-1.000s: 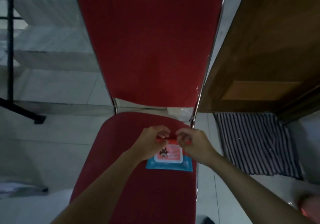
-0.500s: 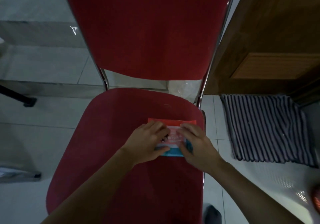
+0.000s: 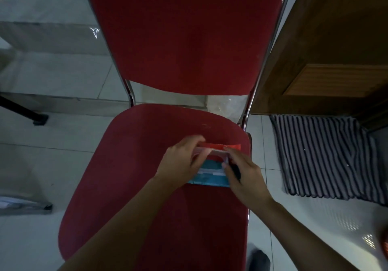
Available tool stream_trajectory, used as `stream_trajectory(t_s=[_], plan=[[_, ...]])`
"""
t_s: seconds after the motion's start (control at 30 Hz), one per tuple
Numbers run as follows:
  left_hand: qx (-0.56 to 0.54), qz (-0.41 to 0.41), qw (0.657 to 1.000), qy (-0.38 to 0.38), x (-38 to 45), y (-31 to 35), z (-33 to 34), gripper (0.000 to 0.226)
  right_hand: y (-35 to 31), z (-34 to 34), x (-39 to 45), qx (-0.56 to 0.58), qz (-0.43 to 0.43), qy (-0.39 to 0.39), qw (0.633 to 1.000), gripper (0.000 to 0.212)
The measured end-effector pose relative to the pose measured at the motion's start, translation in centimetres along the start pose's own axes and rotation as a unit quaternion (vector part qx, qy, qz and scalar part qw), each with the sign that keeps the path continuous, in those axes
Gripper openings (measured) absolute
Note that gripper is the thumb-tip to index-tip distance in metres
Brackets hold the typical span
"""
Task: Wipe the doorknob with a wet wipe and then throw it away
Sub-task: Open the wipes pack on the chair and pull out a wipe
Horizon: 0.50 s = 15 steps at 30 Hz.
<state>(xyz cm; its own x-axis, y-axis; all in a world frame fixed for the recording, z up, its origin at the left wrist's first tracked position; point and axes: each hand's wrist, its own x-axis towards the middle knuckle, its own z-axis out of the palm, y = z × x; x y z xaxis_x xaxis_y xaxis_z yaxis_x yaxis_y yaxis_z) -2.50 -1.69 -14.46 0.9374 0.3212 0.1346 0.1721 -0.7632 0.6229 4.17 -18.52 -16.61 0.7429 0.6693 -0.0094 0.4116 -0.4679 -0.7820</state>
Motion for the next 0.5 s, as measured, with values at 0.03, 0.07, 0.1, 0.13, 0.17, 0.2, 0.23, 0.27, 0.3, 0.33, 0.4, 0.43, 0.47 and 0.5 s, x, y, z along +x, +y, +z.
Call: stream_trajectory(t_s=[0.03,0.07,0.1,0.13,0.17,0.2,0.23,0.27,0.3,0.33,0.4,0.43,0.47,0.5], plan=[[-0.051,-0.071,0.995,0.039,0.1,0.4,0.0,0.027,-0.1,0.1,0.1,0.010,0.007,0.017,1.000,0.034],[-0.098,-0.123,0.984,0.083,0.2,0.3,0.2,0.024,-0.2,0.1,0.1,0.027,0.014,0.033,0.999,0.029],[-0.114,-0.152,0.975,0.114,0.3,0.4,0.3,0.023,-0.3,0.2,0.1,0.047,0.023,0.044,0.998,0.025],[-0.105,-0.153,0.974,0.131,0.3,0.1,0.6,0.021,-0.5,0.2,0.1,0.060,0.030,0.049,0.997,0.024],[-0.093,-0.150,0.976,0.128,0.2,0.2,0.6,0.014,-0.5,0.3,0.1,0.059,0.031,0.052,0.996,0.023],[-0.087,-0.139,0.980,0.113,0.0,0.1,0.8,0.004,-0.5,0.3,0.1,0.046,0.025,0.053,0.997,0.021],[-0.077,-0.139,0.984,0.085,-0.2,0.3,0.6,0.014,-0.4,0.4,0.1,0.032,0.017,0.056,0.998,0.021],[-0.066,-0.128,0.988,0.053,-0.5,0.2,0.8,0.027,-0.4,0.5,0.2,0.021,0.010,0.060,0.998,0.021],[-0.051,-0.121,0.991,0.022,-0.7,0.2,0.9,0.036,-0.3,0.5,0.3,0.014,0.002,0.061,0.998,0.021],[-0.037,-0.112,0.993,0.006,-0.8,0.2,1.0,0.041,-0.3,0.6,0.4,0.010,-0.001,0.061,0.998,0.021],[-0.023,-0.109,0.994,-0.012,-1.0,0.5,1.4,0.048,-0.3,0.7,0.5,0.006,0.001,0.065,0.998,0.021],[-0.017,-0.119,0.993,-0.019,-1.0,0.7,1.8,0.051,-0.3,0.7,0.5,0.009,0.002,0.068,0.998,0.021],[-0.005,-0.129,0.991,-0.023,-1.0,1.0,2.0,0.056,-0.3,0.7,0.5,0.010,0.004,0.068,0.998,0.022],[0.011,-0.145,0.989,-0.031,-0.9,1.3,2.2,0.061,-0.3,0.7,0.4,0.009,0.007,0.067,0.998,0.023]])
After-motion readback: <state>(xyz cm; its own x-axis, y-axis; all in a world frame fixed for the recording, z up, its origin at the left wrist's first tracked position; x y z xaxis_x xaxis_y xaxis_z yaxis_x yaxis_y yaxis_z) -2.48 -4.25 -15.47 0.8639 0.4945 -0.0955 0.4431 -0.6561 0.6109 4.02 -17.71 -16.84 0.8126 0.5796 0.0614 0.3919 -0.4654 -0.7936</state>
